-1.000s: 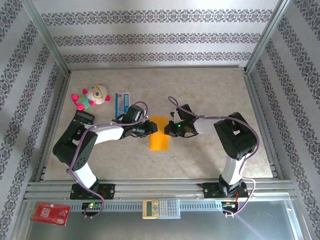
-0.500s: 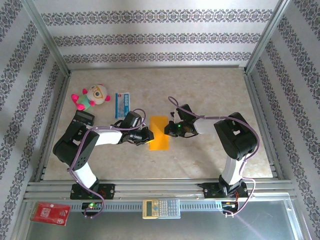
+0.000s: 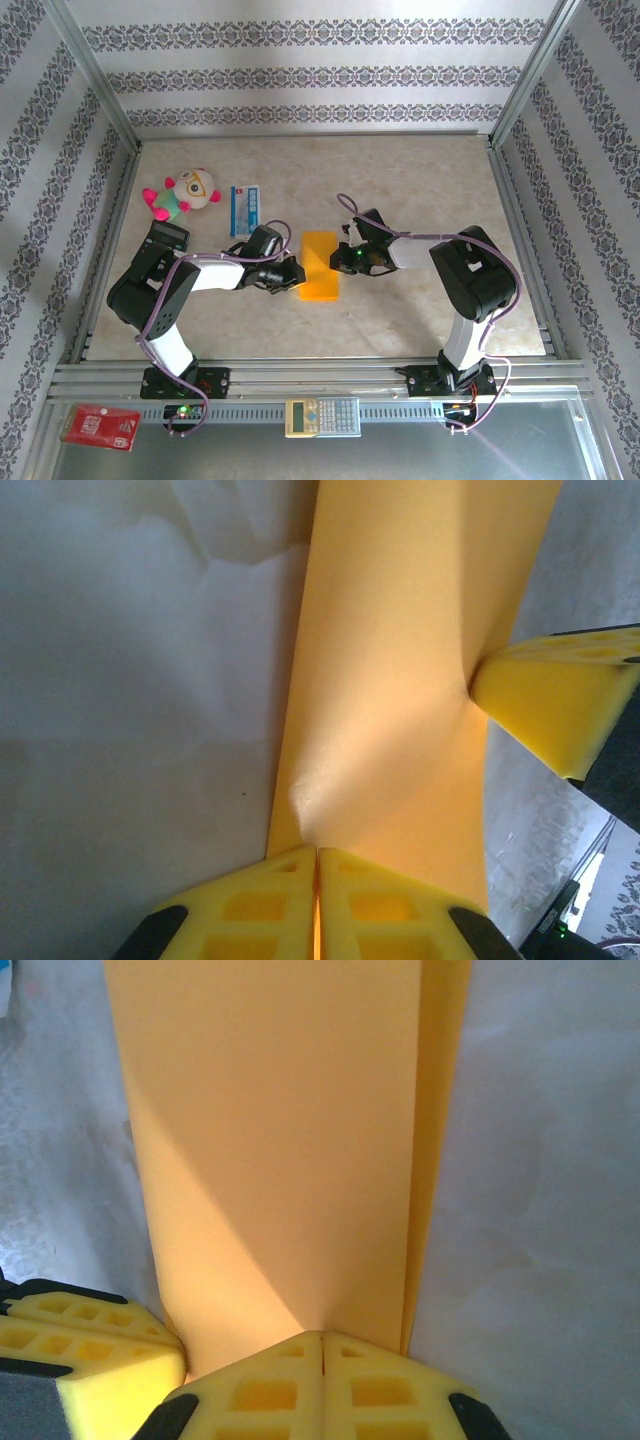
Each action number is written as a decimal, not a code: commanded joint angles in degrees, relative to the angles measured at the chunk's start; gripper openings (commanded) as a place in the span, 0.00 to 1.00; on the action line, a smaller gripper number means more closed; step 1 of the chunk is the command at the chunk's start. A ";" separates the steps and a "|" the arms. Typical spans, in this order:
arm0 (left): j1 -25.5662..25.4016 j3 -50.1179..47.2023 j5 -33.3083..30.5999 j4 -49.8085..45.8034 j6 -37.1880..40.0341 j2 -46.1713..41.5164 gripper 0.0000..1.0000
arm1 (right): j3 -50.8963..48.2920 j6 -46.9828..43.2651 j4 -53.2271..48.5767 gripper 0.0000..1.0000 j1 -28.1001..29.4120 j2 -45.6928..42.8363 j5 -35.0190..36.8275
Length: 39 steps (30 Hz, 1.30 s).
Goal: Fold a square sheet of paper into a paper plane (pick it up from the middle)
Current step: First fold the square sheet of paper in half at the center of the table, then first fold in half a square sheet of paper at the center of the table.
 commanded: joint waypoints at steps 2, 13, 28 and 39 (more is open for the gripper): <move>0.14 -1.14 2.17 -6.08 3.76 1.93 0.10 | -2.98 -0.95 -8.17 0.00 -0.87 -0.63 5.65; -2.02 0.11 8.41 -9.24 9.72 2.30 0.04 | -7.22 1.72 -2.12 0.15 0.22 -14.88 3.07; -1.98 -2.42 7.04 -5.49 8.46 2.97 0.00 | -0.16 9.20 10.21 0.01 7.75 -1.68 -3.93; -1.97 -2.66 5.95 -6.43 8.95 3.25 0.00 | 2.31 9.30 8.29 0.00 8.73 4.07 -2.15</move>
